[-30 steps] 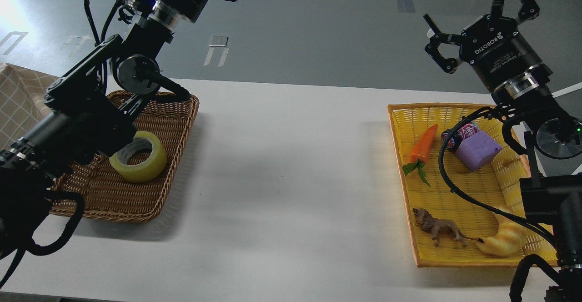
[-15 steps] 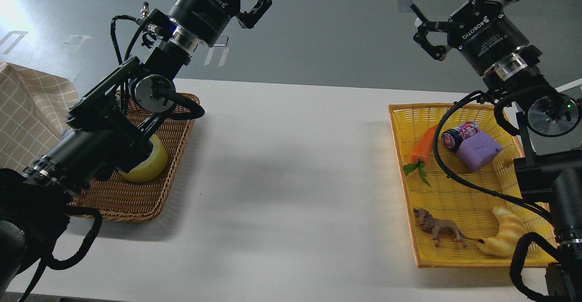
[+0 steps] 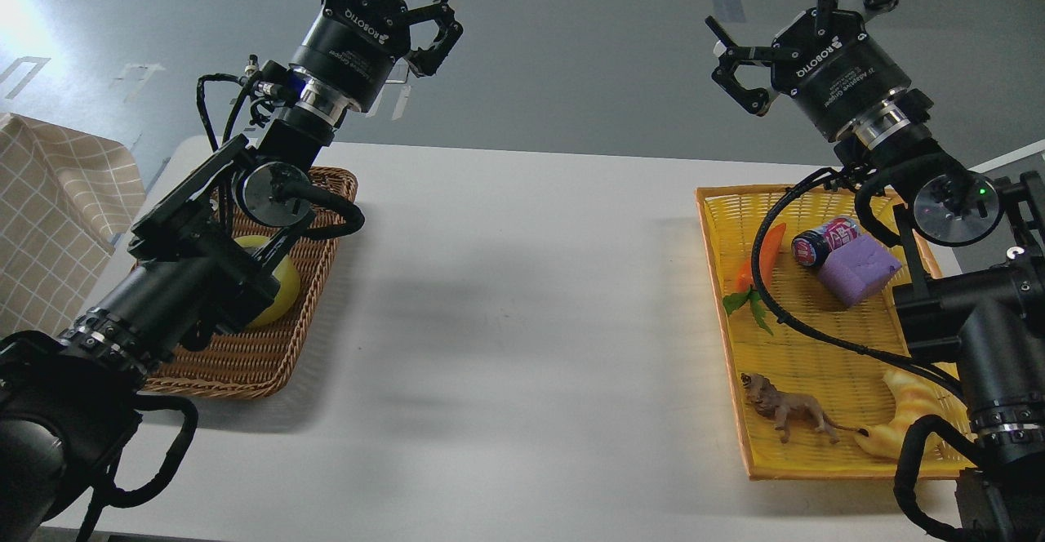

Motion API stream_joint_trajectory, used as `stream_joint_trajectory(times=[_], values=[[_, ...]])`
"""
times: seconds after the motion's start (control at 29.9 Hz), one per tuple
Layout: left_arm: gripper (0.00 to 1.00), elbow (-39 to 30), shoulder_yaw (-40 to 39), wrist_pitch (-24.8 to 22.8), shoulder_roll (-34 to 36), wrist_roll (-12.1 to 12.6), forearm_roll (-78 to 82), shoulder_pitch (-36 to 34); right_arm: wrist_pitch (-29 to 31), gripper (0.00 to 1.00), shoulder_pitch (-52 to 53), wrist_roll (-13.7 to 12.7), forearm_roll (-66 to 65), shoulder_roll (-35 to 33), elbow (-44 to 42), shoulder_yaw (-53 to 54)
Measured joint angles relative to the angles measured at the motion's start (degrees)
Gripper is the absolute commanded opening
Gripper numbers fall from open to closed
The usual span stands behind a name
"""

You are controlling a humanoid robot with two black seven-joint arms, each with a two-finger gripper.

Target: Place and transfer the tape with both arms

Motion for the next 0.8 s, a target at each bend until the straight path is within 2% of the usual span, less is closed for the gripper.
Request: stream_joint_trajectory(times=[0.8], values=[[0.98,-0.4,0.0,0.0,-0.1,-0.1,0.4,1.2,0.0,0.99,-2.3,0.0,0.0,1.1,0.0,0.2]])
